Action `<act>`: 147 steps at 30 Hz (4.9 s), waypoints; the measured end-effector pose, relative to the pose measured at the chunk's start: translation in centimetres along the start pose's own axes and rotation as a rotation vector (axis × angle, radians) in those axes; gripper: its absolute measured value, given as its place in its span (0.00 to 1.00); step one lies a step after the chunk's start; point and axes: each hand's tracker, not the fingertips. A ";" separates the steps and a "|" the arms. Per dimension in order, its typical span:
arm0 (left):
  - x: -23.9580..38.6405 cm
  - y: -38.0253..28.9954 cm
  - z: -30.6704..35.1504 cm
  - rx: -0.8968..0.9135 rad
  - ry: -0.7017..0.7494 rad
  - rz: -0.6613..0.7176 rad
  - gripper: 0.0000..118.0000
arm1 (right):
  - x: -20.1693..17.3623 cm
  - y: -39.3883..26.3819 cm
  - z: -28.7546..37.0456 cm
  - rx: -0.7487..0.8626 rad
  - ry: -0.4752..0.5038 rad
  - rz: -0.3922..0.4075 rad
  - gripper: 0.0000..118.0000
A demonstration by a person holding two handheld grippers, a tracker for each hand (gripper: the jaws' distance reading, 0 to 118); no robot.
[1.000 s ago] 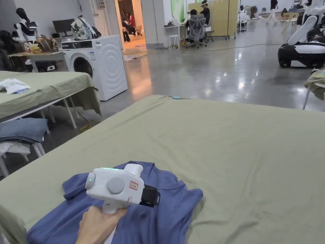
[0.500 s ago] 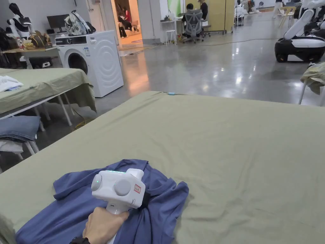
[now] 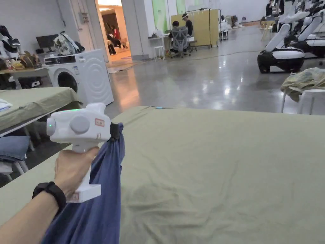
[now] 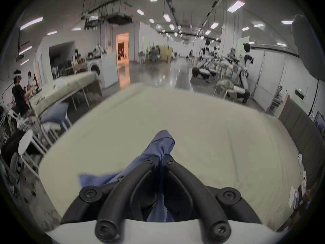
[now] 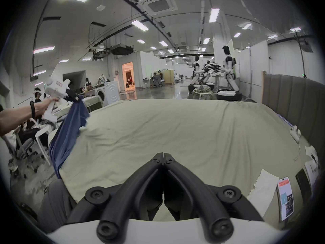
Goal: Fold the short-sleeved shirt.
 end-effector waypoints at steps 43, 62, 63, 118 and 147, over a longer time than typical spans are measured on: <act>28.3 -24.2 17.8 0.153 -0.763 -0.251 0.43 | 5.8 -0.9 10.5 -0.010 -0.246 -0.041 0.00; 12.7 -23.8 26.1 0.283 -0.264 -0.188 0.02 | 1.7 2.3 7.8 0.049 -0.113 0.027 0.00; 12.5 -23.8 26.1 0.285 -0.269 -0.175 0.02 | 1.6 2.3 7.8 0.052 -0.112 0.031 0.00; 18.4 -18.4 -16.0 -0.639 -0.251 -0.159 0.04 | 7.7 -2.4 8.1 -0.179 -0.262 -0.145 0.00; 14.6 -8.1 0.5 -0.099 -0.452 -0.051 0.04 | 6.8 2.4 4.2 -0.113 -0.139 -0.343 0.04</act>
